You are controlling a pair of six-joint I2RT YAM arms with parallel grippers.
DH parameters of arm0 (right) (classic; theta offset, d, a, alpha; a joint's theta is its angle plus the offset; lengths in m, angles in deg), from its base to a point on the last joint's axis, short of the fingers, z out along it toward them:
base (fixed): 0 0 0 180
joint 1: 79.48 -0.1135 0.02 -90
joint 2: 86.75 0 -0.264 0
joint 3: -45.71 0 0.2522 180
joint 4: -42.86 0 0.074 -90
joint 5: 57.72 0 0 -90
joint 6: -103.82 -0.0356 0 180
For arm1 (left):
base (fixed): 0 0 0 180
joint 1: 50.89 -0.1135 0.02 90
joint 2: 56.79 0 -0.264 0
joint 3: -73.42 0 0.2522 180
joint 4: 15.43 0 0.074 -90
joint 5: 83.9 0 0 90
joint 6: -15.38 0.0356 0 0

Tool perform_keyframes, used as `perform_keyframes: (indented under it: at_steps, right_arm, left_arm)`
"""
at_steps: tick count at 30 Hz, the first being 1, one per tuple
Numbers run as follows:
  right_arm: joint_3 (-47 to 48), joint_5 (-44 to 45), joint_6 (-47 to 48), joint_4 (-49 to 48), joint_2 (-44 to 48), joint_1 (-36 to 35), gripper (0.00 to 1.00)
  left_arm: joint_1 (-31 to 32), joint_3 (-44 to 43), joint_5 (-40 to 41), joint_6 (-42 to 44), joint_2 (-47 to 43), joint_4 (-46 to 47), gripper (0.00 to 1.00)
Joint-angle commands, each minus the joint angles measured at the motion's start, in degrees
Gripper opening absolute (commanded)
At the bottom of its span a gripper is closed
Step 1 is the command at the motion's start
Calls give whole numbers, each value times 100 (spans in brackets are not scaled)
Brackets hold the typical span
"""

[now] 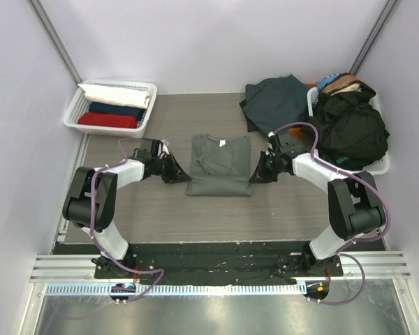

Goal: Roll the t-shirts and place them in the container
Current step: Roll the T-shirt to the center of the board.

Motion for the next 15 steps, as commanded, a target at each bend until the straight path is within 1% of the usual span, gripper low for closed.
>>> perform_keyframes:
  at_steps: [1,9,15]
  right_arm:
    - [293,200,0,-259,-156,93,1]
    - [469,472,18,-399,-561,120,1]
    - [583,727,-35,-478,-570,120,1]
  left_arm:
    - [-42,-317,-111,-42,112,321,0]
    - [-51,-502,65,99,393,189,0]
    - [-42,-554,153,160,551,154,0]
